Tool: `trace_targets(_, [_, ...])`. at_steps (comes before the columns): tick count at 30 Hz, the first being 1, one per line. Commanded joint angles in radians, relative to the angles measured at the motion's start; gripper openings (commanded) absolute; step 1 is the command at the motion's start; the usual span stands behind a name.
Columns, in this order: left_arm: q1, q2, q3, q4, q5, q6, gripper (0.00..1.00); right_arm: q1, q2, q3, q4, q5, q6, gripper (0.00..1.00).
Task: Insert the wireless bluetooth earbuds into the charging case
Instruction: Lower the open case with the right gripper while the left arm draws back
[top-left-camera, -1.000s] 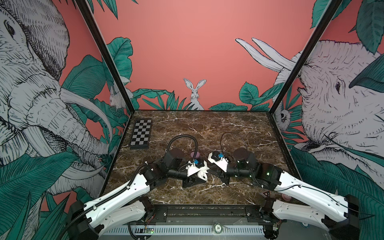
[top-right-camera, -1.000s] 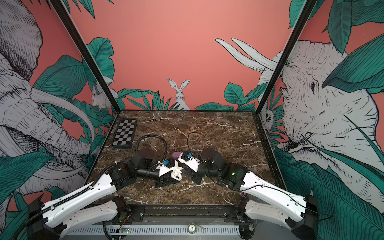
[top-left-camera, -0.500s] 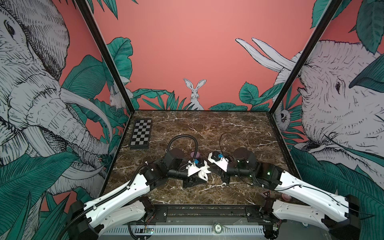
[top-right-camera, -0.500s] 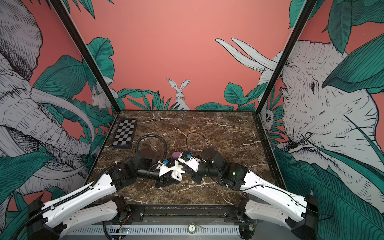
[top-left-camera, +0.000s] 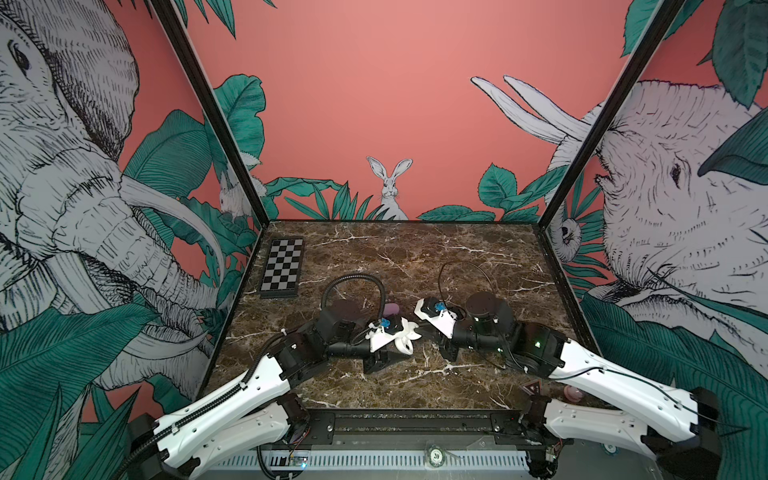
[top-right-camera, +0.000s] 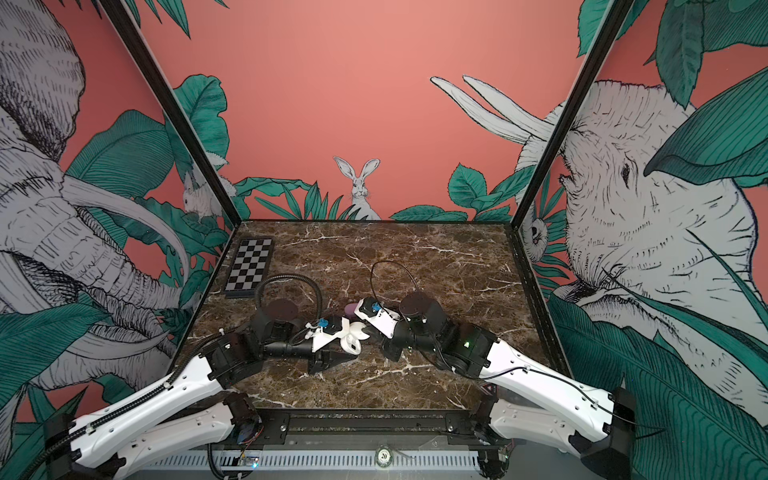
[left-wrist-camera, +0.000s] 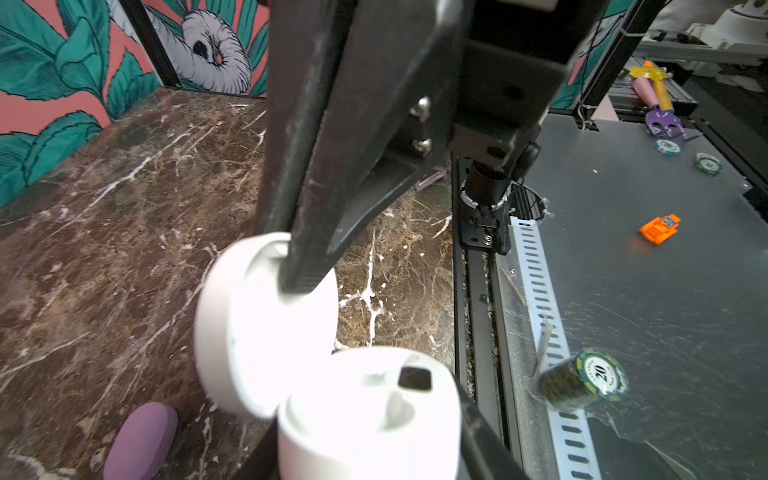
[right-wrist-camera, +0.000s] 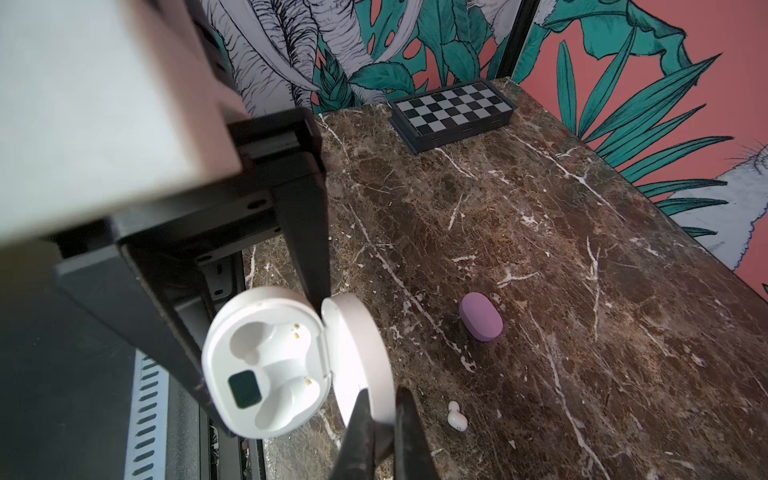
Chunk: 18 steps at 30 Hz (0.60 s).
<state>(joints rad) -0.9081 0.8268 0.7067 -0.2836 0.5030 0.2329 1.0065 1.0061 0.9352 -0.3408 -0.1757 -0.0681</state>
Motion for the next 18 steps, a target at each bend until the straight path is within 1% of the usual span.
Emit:
trace_targets(1, [0.002, -0.05, -0.024, 0.001, -0.062, 0.028, 0.47, -0.011, 0.005, 0.019, -0.046, 0.135, 0.005, 0.05])
trace_targets(4, [0.0, -0.074, -0.035, 0.015, -0.135, 0.037, 0.47, -0.011, 0.011, 0.035, -0.067, 0.193, -0.009, 0.05])
trace_targets(5, [0.001, -0.085, -0.041, 0.027, -0.18, 0.043, 0.47, -0.012, 0.012, 0.038, -0.069, 0.202, -0.014, 0.05])
trace_targets(10, [0.002, -0.132, -0.069, 0.098, -0.498, 0.059, 0.47, -0.011, 0.05, 0.045, -0.075, 0.295, -0.043, 0.05])
trace_targets(15, [0.002, -0.146, -0.093, 0.167, -0.851, 0.076, 0.48, -0.011, 0.144, 0.082, -0.115, 0.381, -0.086, 0.03])
trace_targets(18, [0.002, -0.158, -0.095, 0.202, -1.034, 0.085, 0.49, -0.012, 0.22, 0.094, -0.107, 0.426, -0.117, 0.02])
